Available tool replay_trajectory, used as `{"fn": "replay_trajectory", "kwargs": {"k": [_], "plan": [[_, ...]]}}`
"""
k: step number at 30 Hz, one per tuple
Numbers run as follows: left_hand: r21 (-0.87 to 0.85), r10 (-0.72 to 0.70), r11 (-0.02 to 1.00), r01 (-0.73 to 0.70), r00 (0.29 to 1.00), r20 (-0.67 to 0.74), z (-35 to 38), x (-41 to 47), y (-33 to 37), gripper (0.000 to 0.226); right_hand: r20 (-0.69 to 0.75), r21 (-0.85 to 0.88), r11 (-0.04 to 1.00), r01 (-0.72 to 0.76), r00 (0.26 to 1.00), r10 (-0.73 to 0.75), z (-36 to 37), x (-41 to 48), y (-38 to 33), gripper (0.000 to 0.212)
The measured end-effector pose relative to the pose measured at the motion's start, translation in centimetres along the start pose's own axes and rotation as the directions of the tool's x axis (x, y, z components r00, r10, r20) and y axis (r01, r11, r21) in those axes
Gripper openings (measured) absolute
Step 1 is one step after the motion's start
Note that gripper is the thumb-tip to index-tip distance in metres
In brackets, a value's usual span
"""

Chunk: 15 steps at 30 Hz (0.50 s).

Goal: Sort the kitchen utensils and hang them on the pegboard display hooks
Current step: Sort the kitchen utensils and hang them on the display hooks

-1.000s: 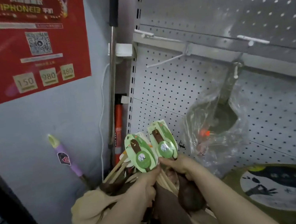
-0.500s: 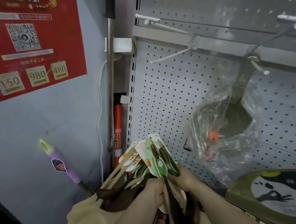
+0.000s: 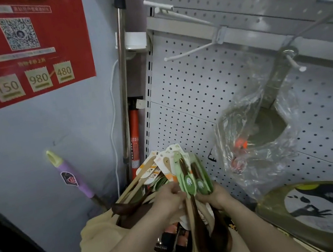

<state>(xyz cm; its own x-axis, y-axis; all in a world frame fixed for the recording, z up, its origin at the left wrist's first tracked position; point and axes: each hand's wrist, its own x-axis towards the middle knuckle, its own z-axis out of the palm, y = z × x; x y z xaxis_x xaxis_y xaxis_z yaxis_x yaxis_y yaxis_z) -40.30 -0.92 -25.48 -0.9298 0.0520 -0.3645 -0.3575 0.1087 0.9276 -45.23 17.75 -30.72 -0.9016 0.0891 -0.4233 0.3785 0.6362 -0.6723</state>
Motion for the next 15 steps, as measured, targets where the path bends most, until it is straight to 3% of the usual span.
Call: {"fn": "replay_trajectory", "kwargs": {"k": [3, 7, 11, 15], "plan": [[0.203, 0.162, 0.970, -0.137, 0.981, -0.109, -1.8, 0.0, -0.9, 0.036, -0.056, 0.043, 0.999, -0.030, 0.998, 0.033, 0.0, -0.4, 0.7, 0.039], [0.672, 0.179, 0.733, -0.105, 0.983, -0.042, -3.4, -0.7, -3.1, 0.064, -0.094, -0.077, 0.993, -0.090, 0.992, 0.083, -0.1, -1.0, 1.2, 0.044], [0.827, 0.153, 0.558, -0.072, 0.988, -0.018, -2.8, -1.8, -5.2, 0.082, -0.121, -0.159, 0.985, -0.063, 0.992, 0.044, -0.5, -1.6, 0.7, 0.059], [0.844, 0.253, 0.530, -0.081, 0.965, -0.067, -1.8, -1.8, -5.9, 0.085, -0.186, -0.109, 0.992, -0.066, 0.982, 0.045, -0.7, -2.5, 0.4, 0.063]]}}
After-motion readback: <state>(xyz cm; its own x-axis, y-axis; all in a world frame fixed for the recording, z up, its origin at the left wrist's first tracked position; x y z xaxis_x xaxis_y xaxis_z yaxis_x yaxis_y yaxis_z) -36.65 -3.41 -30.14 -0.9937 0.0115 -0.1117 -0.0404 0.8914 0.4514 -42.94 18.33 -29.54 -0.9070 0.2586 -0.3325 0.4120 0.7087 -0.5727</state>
